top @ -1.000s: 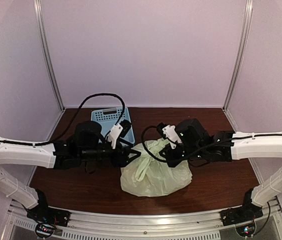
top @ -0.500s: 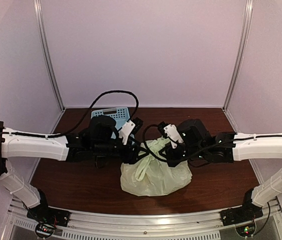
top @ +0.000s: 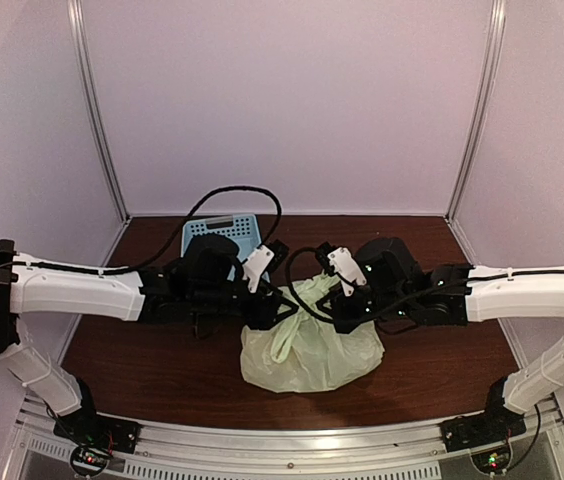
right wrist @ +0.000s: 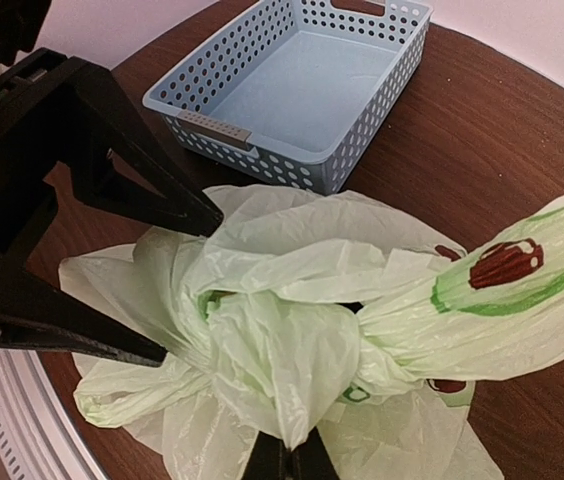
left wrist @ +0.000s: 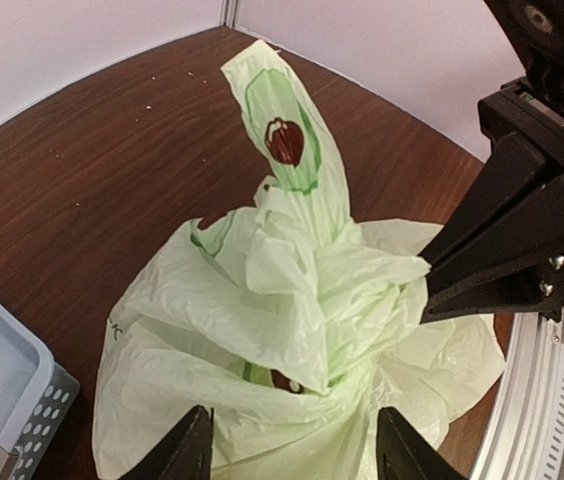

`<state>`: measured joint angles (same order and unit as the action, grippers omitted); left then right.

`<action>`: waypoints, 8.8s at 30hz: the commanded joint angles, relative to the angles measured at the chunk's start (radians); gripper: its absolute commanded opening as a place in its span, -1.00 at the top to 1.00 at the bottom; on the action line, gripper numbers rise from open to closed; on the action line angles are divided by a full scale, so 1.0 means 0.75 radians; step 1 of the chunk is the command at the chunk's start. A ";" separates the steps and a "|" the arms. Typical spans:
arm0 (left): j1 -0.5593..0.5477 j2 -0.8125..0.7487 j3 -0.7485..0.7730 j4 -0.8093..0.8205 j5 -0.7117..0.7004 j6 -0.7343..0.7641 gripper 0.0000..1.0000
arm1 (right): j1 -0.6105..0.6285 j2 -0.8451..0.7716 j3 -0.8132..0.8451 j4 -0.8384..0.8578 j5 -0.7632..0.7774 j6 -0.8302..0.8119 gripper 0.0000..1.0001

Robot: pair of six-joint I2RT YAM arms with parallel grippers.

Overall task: Untie the knot of the plastic bag and take out the fruit
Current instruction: Untie the bag handles from the takeout bag.

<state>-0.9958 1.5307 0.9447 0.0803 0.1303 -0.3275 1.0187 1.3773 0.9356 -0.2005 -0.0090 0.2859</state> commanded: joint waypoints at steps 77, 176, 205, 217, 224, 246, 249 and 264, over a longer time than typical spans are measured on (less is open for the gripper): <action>0.065 -0.087 -0.101 0.090 0.004 -0.025 1.00 | -0.119 -0.061 0.189 -0.183 -0.196 -0.088 0.09; 0.109 -0.152 -0.144 -0.038 -0.221 -0.092 1.00 | -0.146 0.021 0.115 -0.126 -0.077 -0.052 1.00; 0.107 -0.091 0.143 -0.033 0.415 0.235 0.14 | -0.152 0.015 0.068 0.063 -0.165 0.071 1.00; 0.107 0.046 0.232 -0.223 0.139 0.371 0.15 | -0.152 0.034 0.065 0.084 -0.202 0.083 1.00; 0.107 0.082 0.250 -0.262 0.152 0.423 0.15 | -0.153 0.047 0.070 0.095 -0.211 0.093 1.00; 0.103 0.108 0.252 -0.291 0.089 0.501 0.07 | -0.153 0.060 0.072 0.090 -0.212 0.100 1.00; 0.097 0.112 0.254 -0.291 0.101 0.500 0.03 | -0.154 0.058 0.072 0.092 -0.207 0.101 1.00; 0.068 0.133 0.264 -0.273 0.072 0.480 0.36 | -0.154 0.049 0.072 0.102 -0.211 0.102 1.00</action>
<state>-0.9379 1.6169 1.1137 -0.1371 0.1970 0.0330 0.9073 1.4139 0.9939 -0.1444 -0.1600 0.3485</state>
